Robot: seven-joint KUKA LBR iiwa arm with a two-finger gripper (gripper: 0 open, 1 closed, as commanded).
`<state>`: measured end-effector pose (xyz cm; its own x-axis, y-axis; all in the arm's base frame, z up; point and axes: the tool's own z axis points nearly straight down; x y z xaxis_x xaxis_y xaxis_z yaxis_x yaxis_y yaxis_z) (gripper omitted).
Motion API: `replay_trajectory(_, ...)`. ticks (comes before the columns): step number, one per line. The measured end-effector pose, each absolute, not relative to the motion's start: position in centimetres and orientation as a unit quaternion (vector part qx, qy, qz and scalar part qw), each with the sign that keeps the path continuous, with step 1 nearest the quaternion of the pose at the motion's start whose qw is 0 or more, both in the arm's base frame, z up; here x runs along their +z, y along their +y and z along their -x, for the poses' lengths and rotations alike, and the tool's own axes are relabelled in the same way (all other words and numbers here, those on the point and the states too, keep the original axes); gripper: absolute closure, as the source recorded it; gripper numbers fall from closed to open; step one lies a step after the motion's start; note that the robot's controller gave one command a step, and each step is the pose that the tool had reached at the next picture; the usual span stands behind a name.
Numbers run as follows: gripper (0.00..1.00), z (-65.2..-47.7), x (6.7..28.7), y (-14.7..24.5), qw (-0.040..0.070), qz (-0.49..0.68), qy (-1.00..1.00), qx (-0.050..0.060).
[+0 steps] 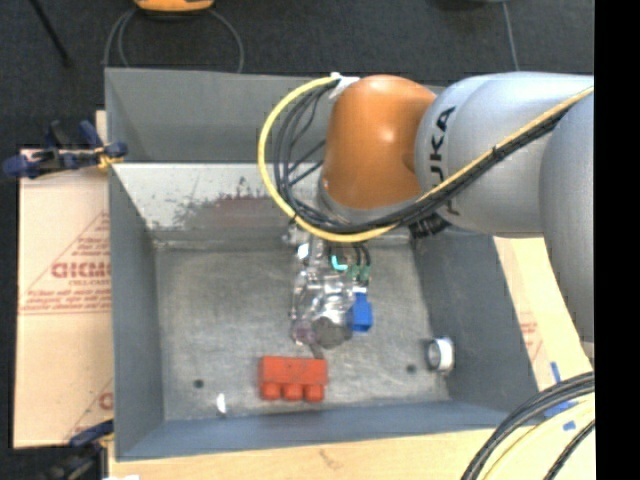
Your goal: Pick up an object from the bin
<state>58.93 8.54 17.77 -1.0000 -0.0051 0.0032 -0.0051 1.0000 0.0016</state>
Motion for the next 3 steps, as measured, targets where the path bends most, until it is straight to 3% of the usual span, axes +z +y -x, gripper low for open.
replay_trajectory(1, 0.00, -52.6, 9.2, 7.3, -0.010, -0.029, -1.000, -0.002)
replay_trajectory(2, 0.00, -48.2, 10.0, 9.5, 0.001, -0.100, -0.995, 0.000)
replay_trajectory(3, 0.00, -48.7, 10.0, 6.9, 0.000, -0.055, -0.999, 0.000)
